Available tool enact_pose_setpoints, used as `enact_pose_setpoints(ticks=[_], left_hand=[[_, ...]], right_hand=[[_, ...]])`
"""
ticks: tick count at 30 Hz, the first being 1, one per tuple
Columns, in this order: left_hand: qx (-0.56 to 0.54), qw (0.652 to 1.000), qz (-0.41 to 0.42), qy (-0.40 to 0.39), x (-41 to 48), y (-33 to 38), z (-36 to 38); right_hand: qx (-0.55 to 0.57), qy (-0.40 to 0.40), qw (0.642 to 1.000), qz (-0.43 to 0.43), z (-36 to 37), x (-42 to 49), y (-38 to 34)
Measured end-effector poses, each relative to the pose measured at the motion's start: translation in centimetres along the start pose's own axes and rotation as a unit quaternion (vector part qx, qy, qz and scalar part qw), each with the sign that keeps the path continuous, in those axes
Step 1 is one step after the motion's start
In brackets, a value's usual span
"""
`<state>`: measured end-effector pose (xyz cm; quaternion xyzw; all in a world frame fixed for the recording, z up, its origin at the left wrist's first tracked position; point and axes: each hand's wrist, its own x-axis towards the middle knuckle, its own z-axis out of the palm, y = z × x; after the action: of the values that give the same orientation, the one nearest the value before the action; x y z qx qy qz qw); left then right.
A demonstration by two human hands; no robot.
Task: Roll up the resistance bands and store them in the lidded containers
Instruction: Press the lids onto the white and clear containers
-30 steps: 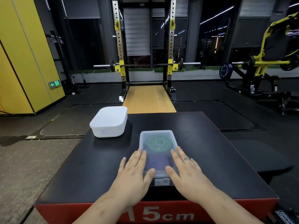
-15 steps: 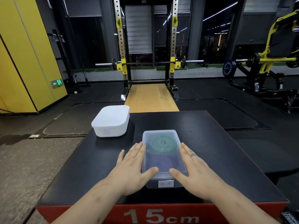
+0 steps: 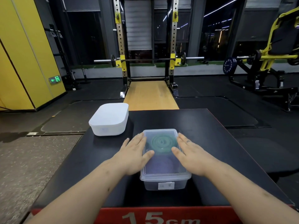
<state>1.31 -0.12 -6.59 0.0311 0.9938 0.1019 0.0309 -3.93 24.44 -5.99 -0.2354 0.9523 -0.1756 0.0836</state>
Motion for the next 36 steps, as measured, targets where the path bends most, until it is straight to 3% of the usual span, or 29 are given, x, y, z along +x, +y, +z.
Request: enact_pose_setpoints(ticks=[3,9,15,21,29,36], left_hand=[[-0.009,1.000,0.005,-0.010,0.4,-0.7,0.6],[0.004,0.998,0.016,0.056,2.5,-0.8,-0.5],[-0.034,0.999,-0.002,-0.015,4.4,-0.6,-0.2],[0.022,1.000,0.008,-0.003,4.9,-0.5,-0.6],[-0.010,0.999,0.052,0.008,6.0,1.3,-0.3],[-0.019,0.999,0.039,0.002,5.5,1.2,-0.7]], right_hand=[[-0.022,-0.022,0.999,-0.006,0.4,1.0,0.5],[-0.029,-0.002,1.000,0.009,-0.6,2.0,0.1],[-0.033,-0.021,0.999,0.007,-0.6,4.7,-0.2],[-0.065,-0.016,0.998,0.006,-0.5,5.7,0.2],[-0.104,-0.003,0.994,-0.040,0.5,7.6,-0.1],[-0.069,-0.004,0.997,-0.035,0.1,7.0,-0.3]])
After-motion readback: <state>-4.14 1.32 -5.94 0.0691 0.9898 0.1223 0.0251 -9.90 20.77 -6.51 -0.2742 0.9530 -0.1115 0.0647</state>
